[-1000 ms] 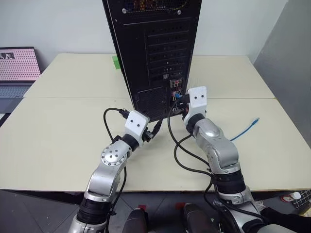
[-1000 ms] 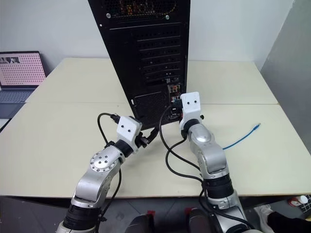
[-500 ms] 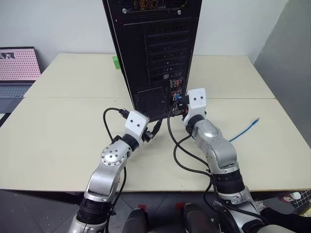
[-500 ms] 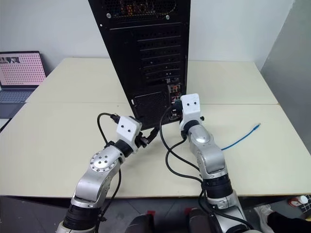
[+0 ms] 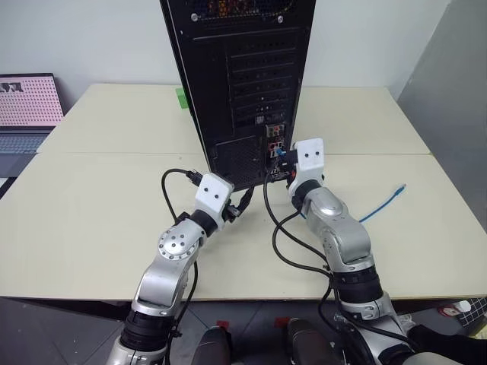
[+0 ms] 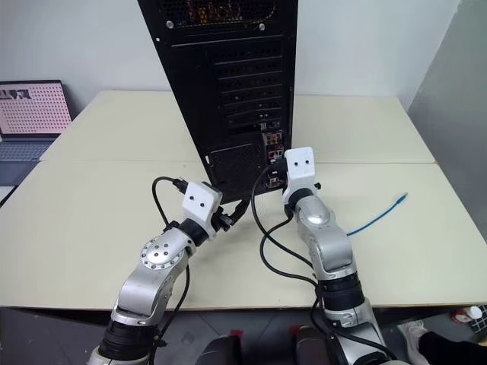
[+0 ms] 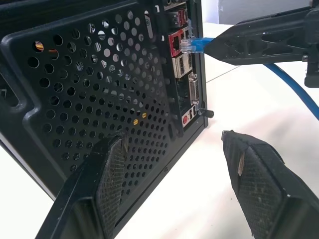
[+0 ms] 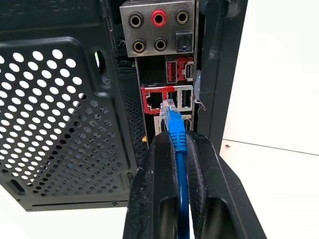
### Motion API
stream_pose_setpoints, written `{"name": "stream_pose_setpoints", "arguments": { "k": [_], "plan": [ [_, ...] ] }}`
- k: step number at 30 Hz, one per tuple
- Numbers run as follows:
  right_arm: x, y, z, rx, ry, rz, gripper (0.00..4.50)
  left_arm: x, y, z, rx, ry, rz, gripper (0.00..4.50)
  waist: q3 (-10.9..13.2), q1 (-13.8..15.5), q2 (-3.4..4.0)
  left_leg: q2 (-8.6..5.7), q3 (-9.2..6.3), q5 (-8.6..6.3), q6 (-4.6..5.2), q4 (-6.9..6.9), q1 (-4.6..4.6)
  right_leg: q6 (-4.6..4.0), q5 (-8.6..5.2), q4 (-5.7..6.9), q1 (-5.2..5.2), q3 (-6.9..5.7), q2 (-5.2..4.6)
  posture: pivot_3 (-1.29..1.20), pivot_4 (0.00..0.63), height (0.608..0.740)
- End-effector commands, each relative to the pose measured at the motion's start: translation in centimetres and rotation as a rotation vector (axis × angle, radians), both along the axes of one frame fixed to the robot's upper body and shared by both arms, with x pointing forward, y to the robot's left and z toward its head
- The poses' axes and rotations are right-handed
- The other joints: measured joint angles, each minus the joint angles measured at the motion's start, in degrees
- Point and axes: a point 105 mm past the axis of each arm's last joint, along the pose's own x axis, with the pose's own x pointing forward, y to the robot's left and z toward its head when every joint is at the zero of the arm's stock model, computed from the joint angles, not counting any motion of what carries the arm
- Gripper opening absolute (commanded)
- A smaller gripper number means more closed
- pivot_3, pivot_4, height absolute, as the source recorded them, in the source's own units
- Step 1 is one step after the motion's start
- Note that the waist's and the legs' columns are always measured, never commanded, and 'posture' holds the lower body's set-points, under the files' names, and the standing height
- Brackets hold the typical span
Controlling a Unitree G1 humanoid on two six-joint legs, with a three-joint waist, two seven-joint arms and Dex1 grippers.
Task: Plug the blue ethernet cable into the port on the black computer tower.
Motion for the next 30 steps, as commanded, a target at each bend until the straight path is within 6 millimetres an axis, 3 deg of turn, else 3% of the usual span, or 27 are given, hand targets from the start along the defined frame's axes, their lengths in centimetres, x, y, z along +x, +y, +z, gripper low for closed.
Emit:
{"name": "stream_pose_setpoints", "arguments": {
  "k": [1, 30],
  "plan": [
    [-0.55, 1.11, 2.08, 0.006, -0.075, 0.049, 0.00, -0.20, -0.18, 1.37, 0.003, -0.063, -0.012, 3.19, 0.00, 0.00, 0.00, 0.00, 0.00, 0.00, 0.00, 0.00, 0.00, 0.00, 0.00, 0.00, 0.00, 0.00, 0.00, 0.00, 0.150, 0.740],
    [-0.06, 0.88, 2.00, -0.034, -0.085, 0.036, 0.00, -0.19, -0.25, 1.37, 0.008, -0.065, -0.018, 3.19, 0.00, -0.10, 0.00, 0.00, 0.01, 0.00, 0.00, 0.00, -0.01, 0.00, 0.00, 0.00, -0.01, 0.00, 0.00, 0.00, 0.150, 0.740]
  ]
}}
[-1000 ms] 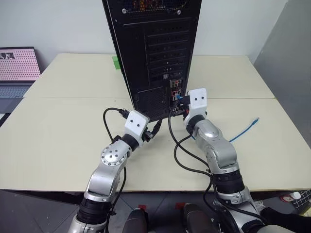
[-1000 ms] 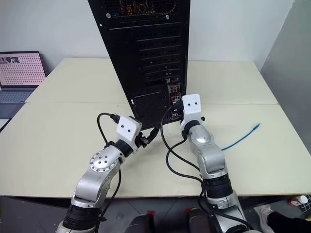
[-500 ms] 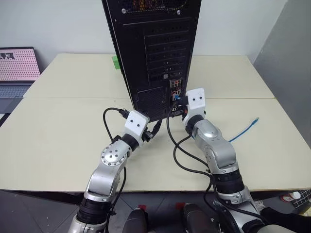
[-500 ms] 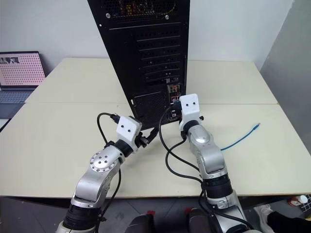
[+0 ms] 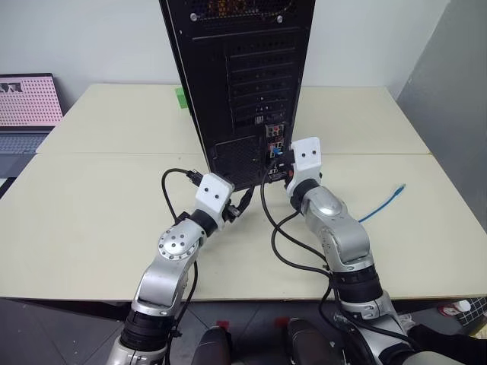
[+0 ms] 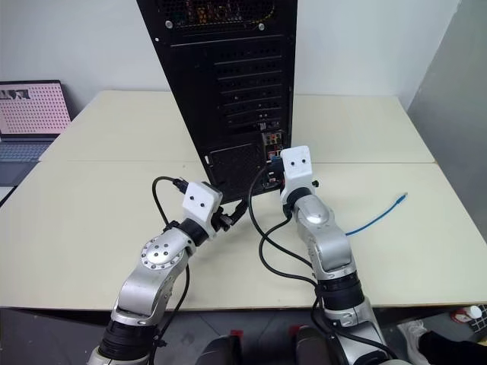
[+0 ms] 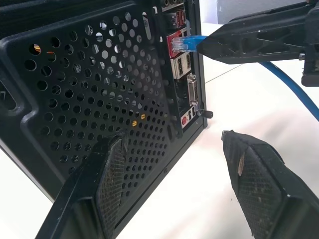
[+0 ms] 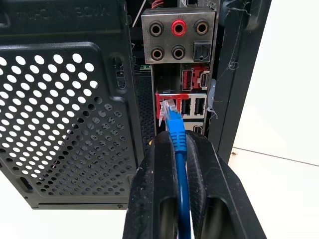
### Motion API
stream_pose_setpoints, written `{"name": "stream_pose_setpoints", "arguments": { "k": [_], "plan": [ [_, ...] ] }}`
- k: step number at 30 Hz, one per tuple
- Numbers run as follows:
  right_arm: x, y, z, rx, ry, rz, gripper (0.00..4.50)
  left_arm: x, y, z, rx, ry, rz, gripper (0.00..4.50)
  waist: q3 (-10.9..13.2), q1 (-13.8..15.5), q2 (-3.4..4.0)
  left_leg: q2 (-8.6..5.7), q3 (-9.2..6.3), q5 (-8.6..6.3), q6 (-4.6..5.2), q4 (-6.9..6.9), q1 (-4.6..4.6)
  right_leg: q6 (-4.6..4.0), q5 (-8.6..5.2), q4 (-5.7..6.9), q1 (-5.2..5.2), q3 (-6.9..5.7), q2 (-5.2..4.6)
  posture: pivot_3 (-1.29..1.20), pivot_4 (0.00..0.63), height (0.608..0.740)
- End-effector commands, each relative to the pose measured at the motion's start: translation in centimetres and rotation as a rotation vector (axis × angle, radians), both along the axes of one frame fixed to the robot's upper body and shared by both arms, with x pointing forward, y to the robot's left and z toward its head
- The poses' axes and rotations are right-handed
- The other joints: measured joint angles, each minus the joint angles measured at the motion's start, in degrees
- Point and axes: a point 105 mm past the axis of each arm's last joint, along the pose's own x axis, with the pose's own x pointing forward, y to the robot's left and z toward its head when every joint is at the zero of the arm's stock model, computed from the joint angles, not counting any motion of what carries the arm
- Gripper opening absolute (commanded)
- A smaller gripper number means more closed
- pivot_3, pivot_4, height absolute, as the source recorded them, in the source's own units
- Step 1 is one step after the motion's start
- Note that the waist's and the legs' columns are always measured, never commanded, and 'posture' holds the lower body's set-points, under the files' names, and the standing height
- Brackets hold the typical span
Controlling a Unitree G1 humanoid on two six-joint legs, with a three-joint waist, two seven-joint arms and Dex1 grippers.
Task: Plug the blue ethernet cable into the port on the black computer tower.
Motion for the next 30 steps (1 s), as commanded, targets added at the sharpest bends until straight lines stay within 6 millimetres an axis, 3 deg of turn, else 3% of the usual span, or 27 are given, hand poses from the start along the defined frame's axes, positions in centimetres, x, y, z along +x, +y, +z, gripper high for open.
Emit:
{"name": "stream_pose_setpoints", "arguments": {
  "k": [1, 13, 30],
  "plan": [
    [0.1, 0.4, 1.8, -0.003, -0.059, 0.005, 0.00, -0.2, -0.2, 1.3, 0.001, -0.062, -0.011, 3.19, 0.00, 0.00, 0.00, 0.00, 0.00, 0.00, 0.00, 0.00, 0.00, 0.00, 0.00, 0.00, 0.00, 0.00, 0.00, 0.00, 0.150, 0.740],
    [0.2, 1.8, 3.3, 0.019, -0.088, 0.008, 0.00, 0.0, 0.7, 2.4, -0.022, -0.057, 0.021, 3.19, 0.00, -0.56, 0.00, 0.00, 0.00, 0.00, 0.00, 0.00, 0.00, 0.00, 0.00, 0.04, -0.02, 0.00, 0.00, 0.00, 0.150, 0.740],
    [0.5, 2.6, 3.6, 0.029, -0.110, -0.020, 0.00, 0.0, 0.2, 3.1, -0.046, -0.064, 0.016, 3.19, 0.01, -0.84, 0.00, 0.02, 0.00, 0.00, 0.00, 0.01, 0.01, 0.01, 0.02, 0.08, -0.04, 0.02, 0.02, 0.00, 0.150, 0.740]
  ]
}}
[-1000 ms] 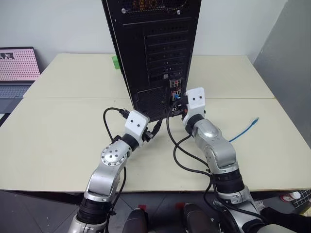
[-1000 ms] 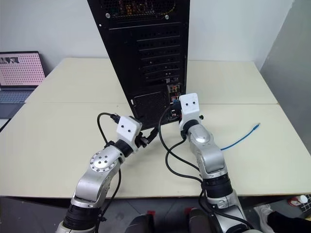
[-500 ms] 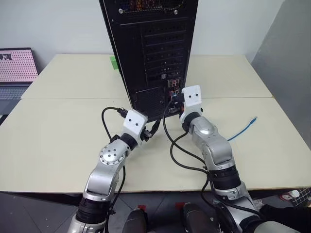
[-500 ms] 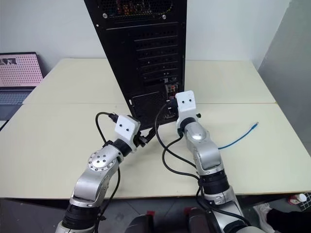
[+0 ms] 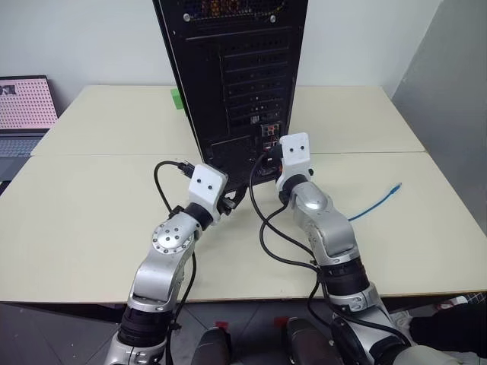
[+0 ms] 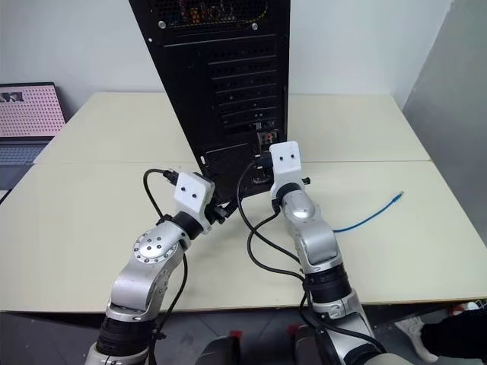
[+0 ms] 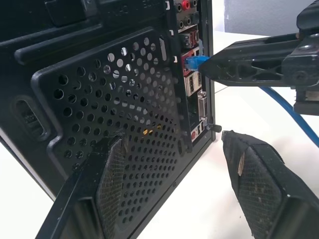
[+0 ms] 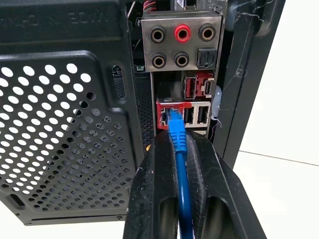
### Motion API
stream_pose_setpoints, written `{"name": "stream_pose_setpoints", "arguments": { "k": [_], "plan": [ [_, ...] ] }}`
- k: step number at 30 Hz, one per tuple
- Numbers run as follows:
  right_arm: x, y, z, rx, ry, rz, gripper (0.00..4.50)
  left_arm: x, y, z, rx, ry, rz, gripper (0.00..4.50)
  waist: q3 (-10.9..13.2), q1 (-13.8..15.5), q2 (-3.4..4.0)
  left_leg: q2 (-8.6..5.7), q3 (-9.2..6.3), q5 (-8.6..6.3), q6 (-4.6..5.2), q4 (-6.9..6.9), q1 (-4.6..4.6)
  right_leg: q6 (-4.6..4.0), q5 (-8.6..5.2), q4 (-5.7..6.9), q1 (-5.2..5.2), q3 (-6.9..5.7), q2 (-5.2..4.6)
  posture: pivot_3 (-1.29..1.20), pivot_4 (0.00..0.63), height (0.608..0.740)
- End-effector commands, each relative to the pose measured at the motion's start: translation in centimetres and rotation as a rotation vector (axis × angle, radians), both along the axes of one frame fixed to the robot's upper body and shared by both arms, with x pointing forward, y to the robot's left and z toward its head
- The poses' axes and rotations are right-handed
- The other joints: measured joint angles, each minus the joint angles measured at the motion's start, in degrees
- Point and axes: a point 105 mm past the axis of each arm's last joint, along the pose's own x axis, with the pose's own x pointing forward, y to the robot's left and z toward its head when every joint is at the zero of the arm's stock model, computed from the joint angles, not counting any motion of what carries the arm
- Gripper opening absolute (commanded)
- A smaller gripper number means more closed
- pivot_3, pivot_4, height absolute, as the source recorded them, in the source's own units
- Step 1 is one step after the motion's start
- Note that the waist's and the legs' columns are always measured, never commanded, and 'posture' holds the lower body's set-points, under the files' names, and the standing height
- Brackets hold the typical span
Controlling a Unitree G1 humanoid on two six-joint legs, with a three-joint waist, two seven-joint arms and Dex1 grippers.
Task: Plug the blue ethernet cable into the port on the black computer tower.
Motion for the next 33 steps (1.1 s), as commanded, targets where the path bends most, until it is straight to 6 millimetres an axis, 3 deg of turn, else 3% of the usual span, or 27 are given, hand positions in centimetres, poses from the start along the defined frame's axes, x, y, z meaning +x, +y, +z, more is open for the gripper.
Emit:
{"name": "stream_pose_setpoints", "arguments": {
  "k": [1, 7, 8, 16, 25, 33],
  "plan": [
    [-0.3, 0.8, 3.1, 0.025, -0.112, 0.023, 0.00, -0.4, -0.5, 1.5, -0.011, -0.056, -0.019, 3.19, 0.00, 0.00, 0.00, 0.00, 0.00, 0.00, 0.00, 0.00, 0.00, -0.01, 0.00, 0.00, 0.00, 0.00, 0.00, 0.00, 0.150, 0.740],
    [-0.8, 0.9, 2.2, 0.029, -0.086, 0.087, 0.00, -0.3, -0.2, 1.4, -0.009, -0.053, -0.013, 3.19, 0.00, -0.04, 0.00, 0.01, 0.00, 0.00, 0.00, 0.00, 0.00, -0.01, 0.01, 0.00, 0.00, 0.00, 0.02, 0.00, 0.150, 0.740],
    [-0.9, 0.7, 1.9, 0.025, -0.079, 0.094, 0.69, -0.2, -0.2, 1.3, -0.008, -0.052, -0.011, 3.19, 0.00, -0.04, 0.00, 0.02, 0.00, 0.00, 0.00, 0.00, 0.00, -0.01, 0.01, 0.00, 0.00, 0.00, 0.02, 0.00, 0.150, 0.740],
    [-2.3, -1.0, 0.8, -0.020, -0.065, 0.133, 2.31, -0.3, 0.3, 1.2, 0.005, -0.042, -0.011, 3.19, 0.00, 0.24, 0.00, 0.02, 0.00, -0.01, -0.02, -0.02, -0.10, -0.01, 0.00, -0.13, -0.01, -0.01, 0.01, 0.00, 0.150, 0.740],
    [-6.0, -4.5, 2.1, -0.084, -0.156, 0.329, 4.38, -1.5, 2.1, 1.8, 0.116, -0.012, -0.089, 3.19, 0.02, 0.23, -0.02, 0.02, -0.01, -0.01, -0.02, -0.02, -0.10, -0.02, -0.01, -0.11, -0.03, -0.03, 0.02, 0.00, 0.150, 0.740],
    [-7.3, -9.2, 1.7, -0.138, -0.134, 0.461, 4.45, -2.4, 5.3, 2.7, 0.132, 0.064, -0.183, 3.19, 0.05, 0.26, -0.07, 0.03, 0.00, -0.01, -0.02, -0.01, -0.08, -0.35, -0.19, -0.15, -0.01, -0.03, 0.01, 0.00, 0.150, 0.740]
  ]
}}
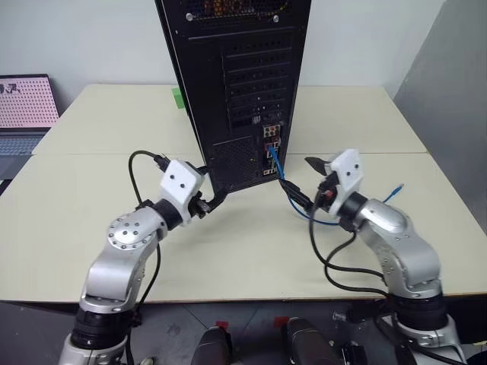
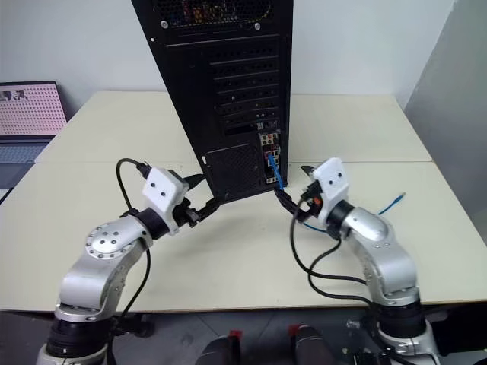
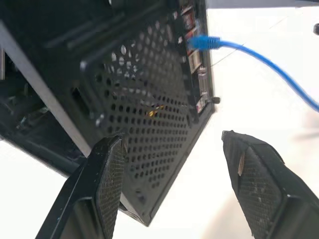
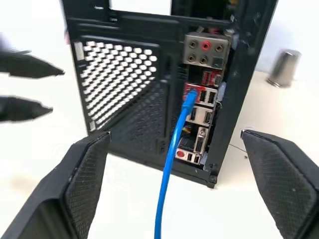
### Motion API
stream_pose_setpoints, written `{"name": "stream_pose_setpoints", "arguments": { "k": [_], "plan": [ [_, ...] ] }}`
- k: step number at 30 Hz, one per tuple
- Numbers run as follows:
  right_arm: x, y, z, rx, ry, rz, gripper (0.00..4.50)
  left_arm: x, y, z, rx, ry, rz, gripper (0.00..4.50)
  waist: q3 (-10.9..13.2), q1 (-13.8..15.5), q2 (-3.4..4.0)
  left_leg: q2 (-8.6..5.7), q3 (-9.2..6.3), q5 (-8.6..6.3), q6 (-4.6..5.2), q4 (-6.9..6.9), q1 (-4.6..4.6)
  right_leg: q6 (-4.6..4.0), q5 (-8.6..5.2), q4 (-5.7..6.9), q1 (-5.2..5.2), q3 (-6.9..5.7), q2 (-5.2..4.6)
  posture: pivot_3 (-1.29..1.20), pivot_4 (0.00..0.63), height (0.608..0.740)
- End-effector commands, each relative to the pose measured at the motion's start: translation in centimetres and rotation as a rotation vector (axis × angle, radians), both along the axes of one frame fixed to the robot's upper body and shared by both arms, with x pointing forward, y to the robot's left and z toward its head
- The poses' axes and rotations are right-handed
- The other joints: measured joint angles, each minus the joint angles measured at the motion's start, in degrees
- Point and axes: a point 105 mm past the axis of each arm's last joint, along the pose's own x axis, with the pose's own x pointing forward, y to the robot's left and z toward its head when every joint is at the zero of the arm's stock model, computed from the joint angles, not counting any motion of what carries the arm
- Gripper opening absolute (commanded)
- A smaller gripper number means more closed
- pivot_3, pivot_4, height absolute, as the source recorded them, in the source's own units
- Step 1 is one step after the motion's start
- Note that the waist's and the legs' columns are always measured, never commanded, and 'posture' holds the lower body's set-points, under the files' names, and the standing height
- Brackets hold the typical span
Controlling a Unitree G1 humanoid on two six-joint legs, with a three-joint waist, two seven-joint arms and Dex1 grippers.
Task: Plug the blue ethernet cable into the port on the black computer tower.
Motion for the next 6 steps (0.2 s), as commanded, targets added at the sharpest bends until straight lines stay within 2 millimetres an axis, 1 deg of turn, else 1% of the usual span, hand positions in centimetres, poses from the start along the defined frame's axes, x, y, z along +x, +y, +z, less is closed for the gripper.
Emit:
{"name": "stream_pose_setpoints", "arguments": {
  "k": [1, 3, 6],
  "plan": [
    [-0.7, -2.2, 1.4, 0.015, -0.040, 0.054, 4.45, -0.9, 1.2, 0.9, -0.005, 0.025, -0.063, 3.19, 0.01, -0.03, -0.01, 0.00, 0.01, 0.00, 0.00, 0.00, 0.00, 0.00, 0.00, 0.00, 0.00, 0.00, 0.00, 0.00, 0.150, 0.740],
    [-0.5, -3.0, 1.7, 0.020, -0.036, 0.060, 4.45, -1.2, 1.7, 0.6, -0.002, 0.046, -0.077, 3.19, 0.02, -0.06, -0.02, 0.00, 0.03, 0.00, 0.00, 0.00, 0.01, -0.01, 0.00, -0.01, 0.00, 0.02, 0.00, 0.00, 0.150, 0.740],
    [-0.3, -3.6, 2.1, 0.034, -0.030, 0.067, 4.45, -1.5, 2.1, 0.5, -0.019, 0.057, -0.092, 3.19, 0.02, -0.04, -0.02, 0.02, 0.04, 0.00, 0.00, 0.00, 0.02, -0.01, -0.01, -0.01, 0.00, 0.02, 0.00, 0.00, 0.150, 0.740]
  ]
}}
